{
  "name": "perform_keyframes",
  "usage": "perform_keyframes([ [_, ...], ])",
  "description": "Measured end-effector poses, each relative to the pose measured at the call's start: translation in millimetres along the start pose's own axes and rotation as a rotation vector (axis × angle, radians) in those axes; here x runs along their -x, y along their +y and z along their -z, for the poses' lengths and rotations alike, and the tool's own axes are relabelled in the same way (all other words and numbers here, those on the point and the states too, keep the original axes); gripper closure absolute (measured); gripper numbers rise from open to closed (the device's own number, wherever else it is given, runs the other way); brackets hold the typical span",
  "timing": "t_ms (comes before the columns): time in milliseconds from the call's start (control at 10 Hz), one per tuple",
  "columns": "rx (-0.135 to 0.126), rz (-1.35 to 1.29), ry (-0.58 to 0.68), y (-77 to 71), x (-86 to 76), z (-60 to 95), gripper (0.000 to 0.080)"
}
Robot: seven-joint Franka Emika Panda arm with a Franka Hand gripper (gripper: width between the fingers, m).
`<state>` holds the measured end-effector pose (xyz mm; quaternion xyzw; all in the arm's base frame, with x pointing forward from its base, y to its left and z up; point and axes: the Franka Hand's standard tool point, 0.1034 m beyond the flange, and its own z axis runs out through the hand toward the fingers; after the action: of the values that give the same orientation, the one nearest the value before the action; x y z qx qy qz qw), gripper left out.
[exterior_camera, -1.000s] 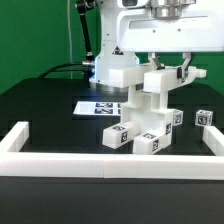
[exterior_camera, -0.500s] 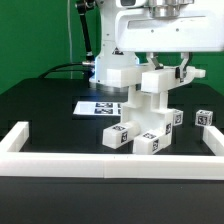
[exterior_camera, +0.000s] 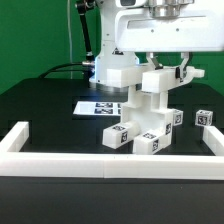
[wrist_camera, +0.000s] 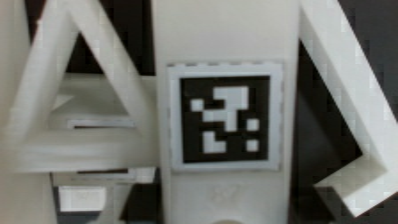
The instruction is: Assemble chair
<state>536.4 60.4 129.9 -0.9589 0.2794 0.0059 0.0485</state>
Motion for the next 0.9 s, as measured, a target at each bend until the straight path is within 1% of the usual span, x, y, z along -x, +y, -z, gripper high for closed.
perform_keyframes([
  [900,0.000,-0.044,0.000,0.5,-0.4,0.0,0.0509],
])
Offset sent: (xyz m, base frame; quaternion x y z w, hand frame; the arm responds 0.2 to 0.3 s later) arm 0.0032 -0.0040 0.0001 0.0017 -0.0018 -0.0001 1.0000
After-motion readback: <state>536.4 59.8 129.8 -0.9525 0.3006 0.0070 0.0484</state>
